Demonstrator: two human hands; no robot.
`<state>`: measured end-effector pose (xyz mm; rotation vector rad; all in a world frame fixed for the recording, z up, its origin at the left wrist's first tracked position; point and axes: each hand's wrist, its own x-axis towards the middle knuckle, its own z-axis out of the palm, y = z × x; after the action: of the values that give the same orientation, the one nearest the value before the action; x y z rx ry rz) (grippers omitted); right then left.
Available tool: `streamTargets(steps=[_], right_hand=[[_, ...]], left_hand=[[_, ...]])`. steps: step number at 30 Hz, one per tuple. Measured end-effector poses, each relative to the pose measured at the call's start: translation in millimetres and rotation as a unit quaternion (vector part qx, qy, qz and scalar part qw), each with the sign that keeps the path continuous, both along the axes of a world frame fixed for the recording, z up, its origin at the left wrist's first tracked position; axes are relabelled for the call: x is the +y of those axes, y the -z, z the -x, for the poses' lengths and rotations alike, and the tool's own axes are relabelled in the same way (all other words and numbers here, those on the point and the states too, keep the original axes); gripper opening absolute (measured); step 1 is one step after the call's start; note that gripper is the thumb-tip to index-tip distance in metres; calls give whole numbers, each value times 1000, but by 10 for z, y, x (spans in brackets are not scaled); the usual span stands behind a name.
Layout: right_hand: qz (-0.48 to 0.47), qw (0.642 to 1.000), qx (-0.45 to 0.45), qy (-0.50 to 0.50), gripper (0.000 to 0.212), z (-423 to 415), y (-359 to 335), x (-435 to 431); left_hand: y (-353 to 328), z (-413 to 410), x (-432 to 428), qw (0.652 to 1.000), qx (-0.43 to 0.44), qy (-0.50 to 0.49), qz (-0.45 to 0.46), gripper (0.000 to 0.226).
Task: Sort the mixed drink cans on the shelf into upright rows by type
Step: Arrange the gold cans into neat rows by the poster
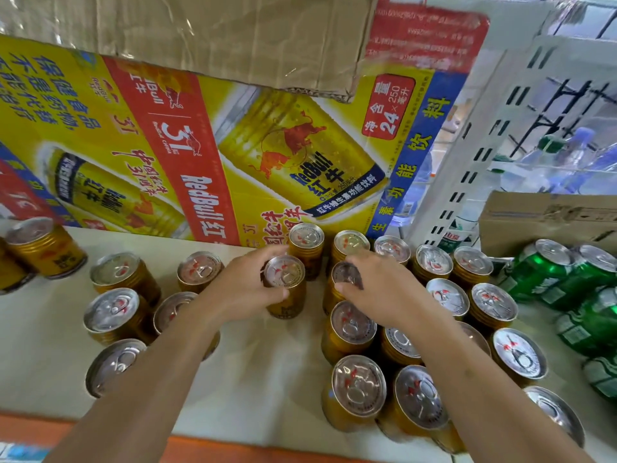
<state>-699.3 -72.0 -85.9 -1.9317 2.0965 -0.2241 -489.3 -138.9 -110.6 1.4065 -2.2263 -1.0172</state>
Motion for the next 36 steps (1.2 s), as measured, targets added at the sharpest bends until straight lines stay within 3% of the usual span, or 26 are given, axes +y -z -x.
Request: streamTargets(steps=[6, 15, 20, 23, 26, 31, 36], right_hand=[[6, 1000, -5, -9, 39, 9, -24, 27], [-14, 1000, -2, -10, 46, 37, -28, 14], [-27, 999, 14, -19, 48, 39, -32, 12], [-30, 999, 13, -19, 51, 45, -38, 8], [-26, 1000, -2, -15, 53, 60, -37, -7], [-38, 999, 4, -10, 52, 91, -21, -62], [-58, 998, 21, -19, 58, 113, 66, -102]], left_hand=[[85, 95, 56, 995, 43, -86, 18, 46], [145, 263, 27, 996, 64, -65, -10, 67], [174, 333, 33, 994, 79, -75, -16, 59], [182, 338, 17, 994, 67, -81, -38, 72], [143, 364, -54, 987, 111, -99, -67, 84], [124, 481, -245, 980, 107, -139, -98, 61], [143, 549, -250, 984, 64, -144, -82, 54]])
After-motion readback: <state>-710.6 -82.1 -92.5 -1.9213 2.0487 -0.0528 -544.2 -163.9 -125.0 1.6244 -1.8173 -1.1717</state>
